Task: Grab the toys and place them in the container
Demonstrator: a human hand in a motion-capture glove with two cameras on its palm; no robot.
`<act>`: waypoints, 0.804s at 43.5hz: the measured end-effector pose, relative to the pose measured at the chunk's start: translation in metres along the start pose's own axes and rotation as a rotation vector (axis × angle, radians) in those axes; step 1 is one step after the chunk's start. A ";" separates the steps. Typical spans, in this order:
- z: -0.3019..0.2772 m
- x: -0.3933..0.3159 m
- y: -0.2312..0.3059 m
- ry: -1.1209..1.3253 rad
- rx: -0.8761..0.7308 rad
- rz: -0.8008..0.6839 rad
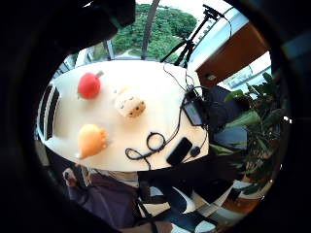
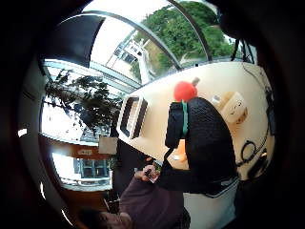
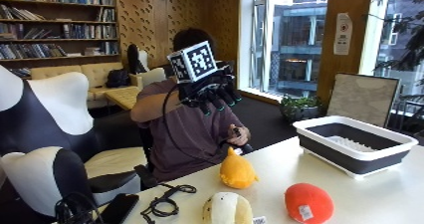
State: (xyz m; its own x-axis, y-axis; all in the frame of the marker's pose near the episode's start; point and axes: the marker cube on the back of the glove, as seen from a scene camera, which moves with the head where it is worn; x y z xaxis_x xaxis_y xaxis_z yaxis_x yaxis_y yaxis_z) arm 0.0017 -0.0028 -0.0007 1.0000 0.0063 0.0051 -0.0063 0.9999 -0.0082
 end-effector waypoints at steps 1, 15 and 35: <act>0.000 0.000 0.000 -0.001 -0.002 0.001; 0.016 0.014 -0.026 -0.007 -0.063 0.060; 0.204 0.088 -0.059 0.247 -0.495 0.256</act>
State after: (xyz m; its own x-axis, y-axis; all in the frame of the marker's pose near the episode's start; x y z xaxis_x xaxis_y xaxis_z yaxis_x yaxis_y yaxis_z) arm 0.0889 -0.0591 0.2046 0.9389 0.1848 -0.2902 -0.3030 0.8438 -0.4430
